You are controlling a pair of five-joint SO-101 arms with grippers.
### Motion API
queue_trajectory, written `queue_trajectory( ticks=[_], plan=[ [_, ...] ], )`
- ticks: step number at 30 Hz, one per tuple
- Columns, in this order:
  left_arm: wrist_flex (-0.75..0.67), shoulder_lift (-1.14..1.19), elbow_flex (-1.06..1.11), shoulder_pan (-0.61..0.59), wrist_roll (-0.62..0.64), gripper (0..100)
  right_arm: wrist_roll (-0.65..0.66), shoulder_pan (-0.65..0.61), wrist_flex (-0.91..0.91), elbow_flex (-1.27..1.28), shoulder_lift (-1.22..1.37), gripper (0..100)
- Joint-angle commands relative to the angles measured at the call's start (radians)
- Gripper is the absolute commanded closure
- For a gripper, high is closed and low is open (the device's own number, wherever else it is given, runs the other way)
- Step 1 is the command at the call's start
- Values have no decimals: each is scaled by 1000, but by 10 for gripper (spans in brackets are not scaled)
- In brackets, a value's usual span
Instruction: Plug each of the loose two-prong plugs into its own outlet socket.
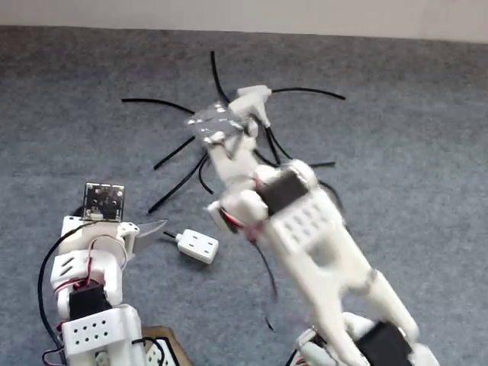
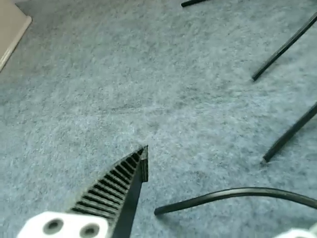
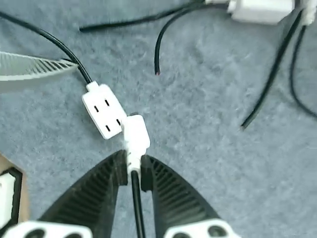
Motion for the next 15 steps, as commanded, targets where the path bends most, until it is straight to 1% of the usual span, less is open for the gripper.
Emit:
queue_trajectory(
  ticks=[1,5,8,12,14,15],
  plan=[
    [-23,-10,-8,-50,6,470,9,-81,7,-81,64,992],
    [-25,-10,1,-87,5,470,23,-166,-7,-74,88,992],
    [-29,-10,30,-88,3,470,71,-206,-16,-77,88,992],
    [-43,-12,31,-101,5,470,64,-240,-18,-51,88,992],
    [-55,-12,31,-101,5,470,52,-242,-47,-19,88,992],
    [-57,-12,31,-101,5,470,68,-242,-59,-2,90,992]
  ],
)
